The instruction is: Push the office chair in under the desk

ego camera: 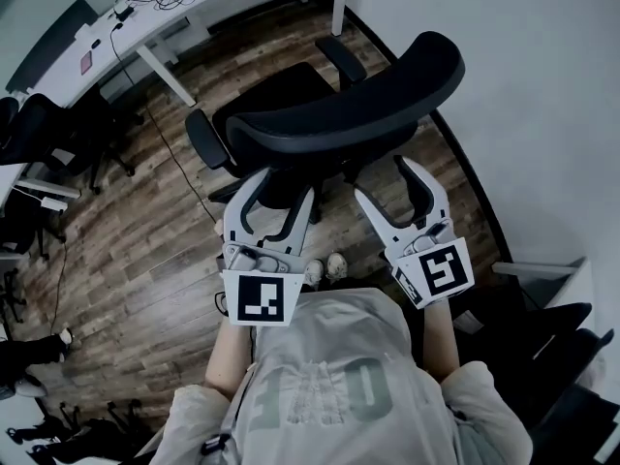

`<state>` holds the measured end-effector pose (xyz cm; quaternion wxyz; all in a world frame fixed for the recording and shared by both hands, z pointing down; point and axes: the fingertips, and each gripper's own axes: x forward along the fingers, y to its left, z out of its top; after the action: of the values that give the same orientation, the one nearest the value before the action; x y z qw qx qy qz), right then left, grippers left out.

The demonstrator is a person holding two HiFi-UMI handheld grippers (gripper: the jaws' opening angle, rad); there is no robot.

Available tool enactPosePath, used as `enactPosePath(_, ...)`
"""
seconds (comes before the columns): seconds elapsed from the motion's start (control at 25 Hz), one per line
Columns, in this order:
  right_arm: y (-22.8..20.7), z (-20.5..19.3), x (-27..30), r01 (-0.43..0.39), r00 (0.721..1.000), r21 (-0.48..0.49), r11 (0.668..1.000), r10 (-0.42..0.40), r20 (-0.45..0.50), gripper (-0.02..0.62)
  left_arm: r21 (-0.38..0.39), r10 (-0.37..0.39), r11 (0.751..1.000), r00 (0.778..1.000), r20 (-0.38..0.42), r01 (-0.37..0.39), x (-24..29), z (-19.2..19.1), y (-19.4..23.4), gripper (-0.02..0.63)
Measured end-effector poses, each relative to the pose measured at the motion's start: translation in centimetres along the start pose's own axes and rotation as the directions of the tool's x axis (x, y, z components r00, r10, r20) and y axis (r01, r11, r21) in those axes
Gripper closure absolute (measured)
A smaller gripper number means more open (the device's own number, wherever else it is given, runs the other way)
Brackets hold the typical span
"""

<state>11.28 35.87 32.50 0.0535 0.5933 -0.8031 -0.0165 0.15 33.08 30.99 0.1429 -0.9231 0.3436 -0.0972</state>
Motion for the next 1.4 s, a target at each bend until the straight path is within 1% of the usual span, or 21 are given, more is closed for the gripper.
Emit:
enactPosePath(0.08,-1.3,1.0,-0.3,0.044,0.998,0.069,0.997,-0.047,0.039,0.311,0.026,-0.014,1.0,0.998,-0.056,0.015,0.2,-0.8,0.0,0.382)
enactPosePath(0.16,-1.9,1.6,-0.1,0.052,0.997,0.117,0.992,-0.058,0.053,0.311,0.049,-0.017,0.999,0.992,-0.121,0.023,0.2,-1.9,0.0,0.377)
enactPosePath(0.24,-1.9,1.9,0.3,0.047,0.997,0.124,0.991,-0.054,0.055,0.308,0.074,-0.02,0.997,0.985,-0.172,0.033,0.1,-2.7,0.0,0.374)
enactPosePath(0.36,-2.0,2.0,1.1,0.051,0.997,0.092,0.994,-0.055,0.047,0.299,0.145,-0.007,0.989,0.971,-0.239,0.043,0.2,-3.5,0.5,0.365)
enactPosePath(0.44,-2.1,1.8,1.6,0.051,0.998,0.08,0.995,-0.054,0.033,0.299,0.199,0.016,0.979,0.957,-0.291,0.044,0.4,-4.2,1.1,0.365)
enactPosePath(0.56,-2.5,1.6,2.0,0.051,0.998,0.062,0.997,-0.052,0.018,0.299,0.286,0.061,0.957,0.921,-0.386,0.056,0.8,-5.4,1.8,0.367)
enactPosePath(0.6,-2.5,1.6,2.1,0.049,0.999,0.059,0.997,-0.05,0.015,0.299,0.303,0.065,0.95,0.91,-0.409,0.068,0.8,-5.7,1.8,0.368)
enactPosePath(0.64,-2.6,1.5,2.2,0.045,0.999,0.06,0.997,-0.045,0.014,0.299,0.31,0.061,0.947,0.904,-0.424,0.081,0.9,-5.9,1.7,0.372)
enactPosePath(0.68,-2.6,1.6,2.4,0.039,0.999,0.061,0.997,-0.04,0.013,0.299,0.31,0.053,0.946,0.9,-0.433,0.093,0.9,-6.0,1.6,0.389)
enactPosePath(0.72,-2.5,1.7,2.5,0.034,0.999,0.062,0.998,-0.035,0.014,0.299,0.31,0.048,0.945,0.897,-0.44,0.101,1.0,-6.1,1.5,0.422)
enactPosePath(0.8,-2.6,1.9,2.6,0.032,0.999,0.06,0.998,-0.033,0.019,0.299,0.301,0.038,0.947,0.889,-0.455,0.114,1.0,-6.0,1.4,0.426)
enactPosePath(0.92,-2.5,1.8,2.6,0.039,0.999,0.061,0.997,-0.04,0.022,0.299,0.264,0.014,0.956,0.878,-0.478,0.129,1.1,-6.2,1.5,0.428)
enactPosePath(1.08,-2.6,1.8,2.7,0.041,0.999,0.062,0.997,-0.042,0.013,0.299,0.26,0.006,0.956,0.876,-0.482,0.136,1.2,-6.3,1.5,0.431)
enactPosePath(1.24,-2.8,1.7,3.4,0.045,0.999,0.06,0.997,-0.046,0.02,0.299,0.232,-0.003,0.964,0.876,-0.482,0.131,1.8,-6.6,2.2,0.431)
enactPosePath(1.4,-2.9,1.6,4.5,0.049,0.998,0.057,0.997,-0.051,0.025,0.299,0.225,0.008,0.966,0.86,-0.51,0.124,2.6,-7.1,3.2,0.43)
